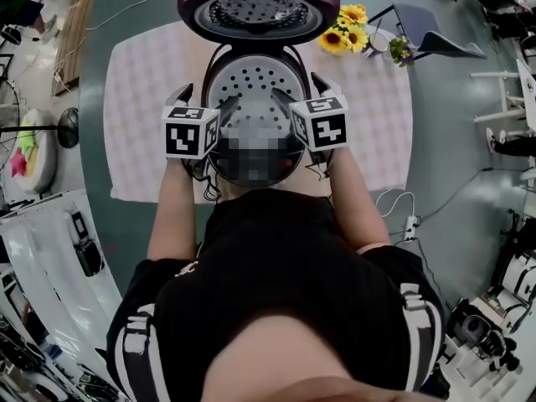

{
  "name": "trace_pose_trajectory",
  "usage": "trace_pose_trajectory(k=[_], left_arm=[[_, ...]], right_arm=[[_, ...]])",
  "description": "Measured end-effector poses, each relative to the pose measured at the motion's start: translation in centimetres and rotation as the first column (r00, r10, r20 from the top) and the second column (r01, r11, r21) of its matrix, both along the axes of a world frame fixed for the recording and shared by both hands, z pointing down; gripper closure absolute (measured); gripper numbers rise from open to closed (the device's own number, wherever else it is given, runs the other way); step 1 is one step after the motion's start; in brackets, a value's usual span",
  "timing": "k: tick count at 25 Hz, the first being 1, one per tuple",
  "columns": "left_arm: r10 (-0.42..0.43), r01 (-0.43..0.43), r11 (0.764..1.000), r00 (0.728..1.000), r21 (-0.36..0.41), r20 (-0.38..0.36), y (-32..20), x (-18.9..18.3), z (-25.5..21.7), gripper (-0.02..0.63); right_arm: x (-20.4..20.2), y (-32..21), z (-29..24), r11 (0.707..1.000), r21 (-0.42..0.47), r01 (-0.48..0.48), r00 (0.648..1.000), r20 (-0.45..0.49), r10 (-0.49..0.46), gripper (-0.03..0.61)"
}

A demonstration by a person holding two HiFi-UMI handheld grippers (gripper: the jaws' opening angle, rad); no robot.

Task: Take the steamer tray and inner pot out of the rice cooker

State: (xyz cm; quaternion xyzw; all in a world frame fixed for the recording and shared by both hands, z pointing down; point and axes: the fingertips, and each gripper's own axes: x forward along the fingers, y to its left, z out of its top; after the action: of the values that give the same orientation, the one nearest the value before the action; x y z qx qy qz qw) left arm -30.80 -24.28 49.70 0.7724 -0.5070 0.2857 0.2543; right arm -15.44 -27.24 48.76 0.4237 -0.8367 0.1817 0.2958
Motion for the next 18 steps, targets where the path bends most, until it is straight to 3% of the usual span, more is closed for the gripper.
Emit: trace_pose_trajectory(k=[15, 16, 18], left_arm=[[-0.024, 0.037, 0.973, 0.998, -0.228, 0.061, -1.7, -2.0, 7.5, 0.193], [-0.030, 0.049, 0.971, 0.996, -0.232, 0.085, -1.8, -2.5, 7.8, 0.201], [-0.038, 0.071, 0.969, 0.989, -0.235, 0.144, -1.8, -3.4, 8.3, 0.285]], right_arm=[[1.3, -1.4, 6.3, 0.990, -0.136, -0.046, 0.977, -0.211, 0.016, 0.219], [1.3, -1.3, 6.6, 0.988, -0.142, -0.053, 0.974, -0.226, 0.020, 0.230], [1.9, -1.5, 7.0, 0.987, -0.139, -0.084, 0.963, -0.265, 0.045, 0.347]])
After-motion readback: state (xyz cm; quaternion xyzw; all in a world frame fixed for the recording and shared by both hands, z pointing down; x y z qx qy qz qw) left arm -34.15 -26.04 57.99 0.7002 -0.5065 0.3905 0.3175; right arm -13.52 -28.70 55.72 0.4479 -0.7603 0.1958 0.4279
